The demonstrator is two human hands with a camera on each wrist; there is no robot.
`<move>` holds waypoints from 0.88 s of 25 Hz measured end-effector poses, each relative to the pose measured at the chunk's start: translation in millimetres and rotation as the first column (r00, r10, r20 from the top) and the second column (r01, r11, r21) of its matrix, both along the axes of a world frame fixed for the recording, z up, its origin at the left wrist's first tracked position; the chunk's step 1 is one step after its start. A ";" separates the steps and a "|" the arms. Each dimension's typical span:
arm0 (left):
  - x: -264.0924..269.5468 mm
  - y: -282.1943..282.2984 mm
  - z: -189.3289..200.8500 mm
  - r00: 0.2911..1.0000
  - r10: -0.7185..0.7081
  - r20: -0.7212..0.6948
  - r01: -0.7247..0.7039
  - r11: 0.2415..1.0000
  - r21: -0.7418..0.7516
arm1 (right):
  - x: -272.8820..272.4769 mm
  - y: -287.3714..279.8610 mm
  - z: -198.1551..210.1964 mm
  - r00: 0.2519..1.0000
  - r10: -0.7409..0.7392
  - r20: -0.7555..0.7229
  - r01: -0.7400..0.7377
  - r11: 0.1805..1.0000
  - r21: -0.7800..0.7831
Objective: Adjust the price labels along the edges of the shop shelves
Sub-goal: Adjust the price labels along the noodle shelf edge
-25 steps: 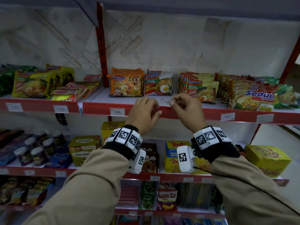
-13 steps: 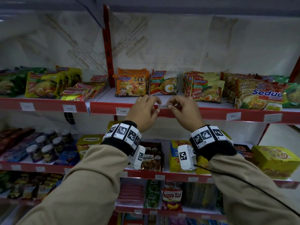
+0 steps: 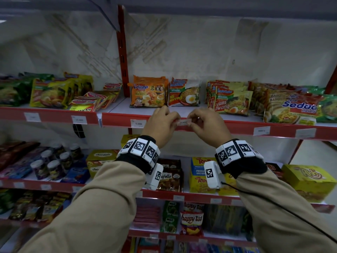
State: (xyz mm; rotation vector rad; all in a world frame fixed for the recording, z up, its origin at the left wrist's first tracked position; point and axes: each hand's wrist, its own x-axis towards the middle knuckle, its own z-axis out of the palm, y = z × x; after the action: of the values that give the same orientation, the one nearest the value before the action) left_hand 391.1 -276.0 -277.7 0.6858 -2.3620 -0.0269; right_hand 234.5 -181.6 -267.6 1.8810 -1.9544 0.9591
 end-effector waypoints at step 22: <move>0.1 1.3 -2.5 0.999 0.047 0.020 -0.047 0.999 -0.022 | 2.5 1.9 0.2 0.963 -0.128 -0.238 0.163 0.977 0.134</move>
State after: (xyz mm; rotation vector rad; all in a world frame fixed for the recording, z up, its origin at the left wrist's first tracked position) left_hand 391.2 -274.7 -280.2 0.7347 -2.3615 0.0259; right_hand 237.0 -179.7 -267.4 1.8016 -2.0405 0.5389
